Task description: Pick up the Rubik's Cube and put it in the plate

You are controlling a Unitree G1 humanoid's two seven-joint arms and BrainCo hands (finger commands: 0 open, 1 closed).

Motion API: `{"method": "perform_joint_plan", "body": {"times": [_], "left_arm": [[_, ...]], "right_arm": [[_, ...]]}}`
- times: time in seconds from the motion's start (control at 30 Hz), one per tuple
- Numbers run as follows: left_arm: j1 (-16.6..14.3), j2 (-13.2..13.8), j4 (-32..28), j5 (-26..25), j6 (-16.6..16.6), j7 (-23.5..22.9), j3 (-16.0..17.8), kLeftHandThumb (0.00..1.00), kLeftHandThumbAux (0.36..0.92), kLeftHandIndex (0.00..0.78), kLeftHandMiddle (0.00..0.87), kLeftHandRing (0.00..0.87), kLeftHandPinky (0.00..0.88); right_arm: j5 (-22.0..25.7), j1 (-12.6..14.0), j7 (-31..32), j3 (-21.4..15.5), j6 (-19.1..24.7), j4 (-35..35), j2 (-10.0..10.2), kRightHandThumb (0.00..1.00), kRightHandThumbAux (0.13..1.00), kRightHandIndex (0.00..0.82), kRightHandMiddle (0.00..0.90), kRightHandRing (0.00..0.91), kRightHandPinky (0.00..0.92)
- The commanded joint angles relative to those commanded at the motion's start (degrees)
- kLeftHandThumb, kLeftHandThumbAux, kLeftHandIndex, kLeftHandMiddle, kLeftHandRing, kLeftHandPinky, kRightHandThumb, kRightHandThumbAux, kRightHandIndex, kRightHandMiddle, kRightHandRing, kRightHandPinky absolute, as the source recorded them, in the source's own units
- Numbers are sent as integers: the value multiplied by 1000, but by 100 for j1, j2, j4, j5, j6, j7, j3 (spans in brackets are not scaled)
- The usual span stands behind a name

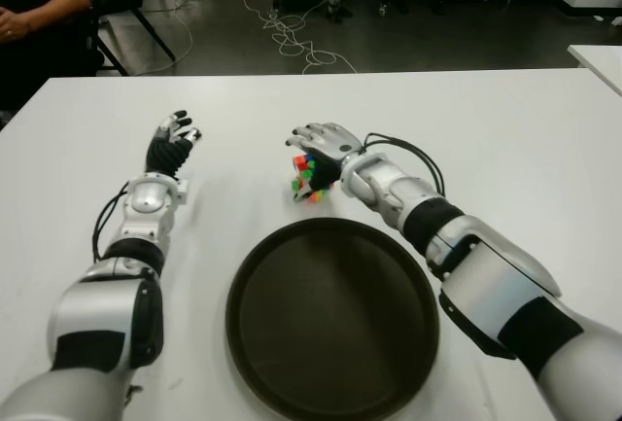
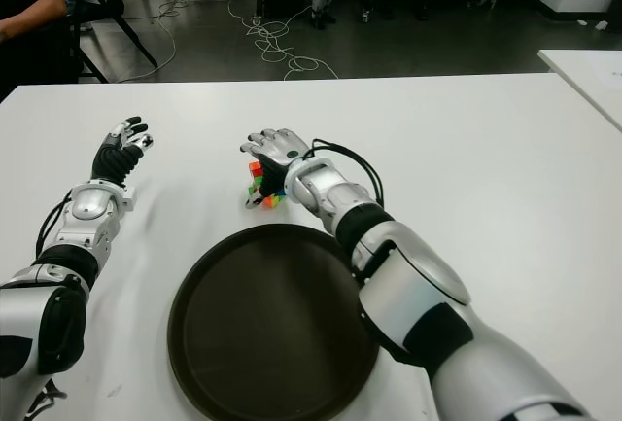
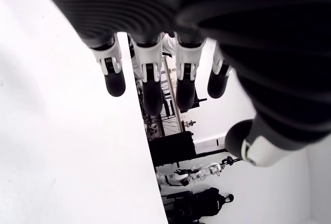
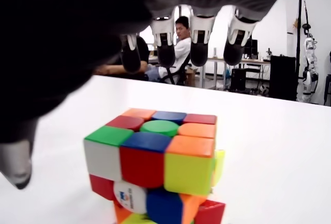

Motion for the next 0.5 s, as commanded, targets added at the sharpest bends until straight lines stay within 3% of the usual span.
{"method": "perform_joint_plan", "body": {"times": [0.5], "left_arm": [[-5, 10, -4, 31, -12, -6, -14, 136, 573, 74, 153, 130, 92]], "right_arm": [[8, -21, 94, 95, -12, 132, 167, 0, 586, 0, 0, 0, 1]]}}
